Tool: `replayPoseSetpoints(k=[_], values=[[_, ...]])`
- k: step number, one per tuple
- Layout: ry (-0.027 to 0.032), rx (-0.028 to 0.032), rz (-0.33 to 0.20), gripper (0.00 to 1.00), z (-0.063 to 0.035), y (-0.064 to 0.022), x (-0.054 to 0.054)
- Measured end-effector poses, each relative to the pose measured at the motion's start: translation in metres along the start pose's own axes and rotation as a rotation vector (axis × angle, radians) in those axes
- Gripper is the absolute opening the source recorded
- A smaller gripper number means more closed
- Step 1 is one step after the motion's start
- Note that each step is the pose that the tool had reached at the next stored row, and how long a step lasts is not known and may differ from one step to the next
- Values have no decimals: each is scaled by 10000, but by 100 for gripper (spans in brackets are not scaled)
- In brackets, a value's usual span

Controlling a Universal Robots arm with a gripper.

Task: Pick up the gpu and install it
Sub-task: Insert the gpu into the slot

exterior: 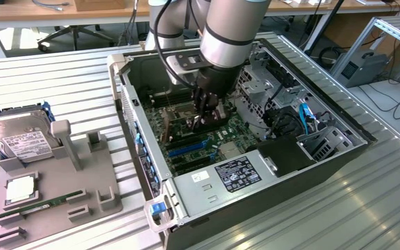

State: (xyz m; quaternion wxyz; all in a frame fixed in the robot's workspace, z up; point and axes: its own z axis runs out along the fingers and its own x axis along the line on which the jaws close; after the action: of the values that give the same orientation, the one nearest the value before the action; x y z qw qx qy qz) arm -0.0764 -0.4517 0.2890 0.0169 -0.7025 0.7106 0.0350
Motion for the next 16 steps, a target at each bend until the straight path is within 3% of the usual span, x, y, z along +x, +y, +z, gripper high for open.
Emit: replayPoseSetpoints(k=[16], values=[[1, -1, 0, 27, 10, 3, -29]])
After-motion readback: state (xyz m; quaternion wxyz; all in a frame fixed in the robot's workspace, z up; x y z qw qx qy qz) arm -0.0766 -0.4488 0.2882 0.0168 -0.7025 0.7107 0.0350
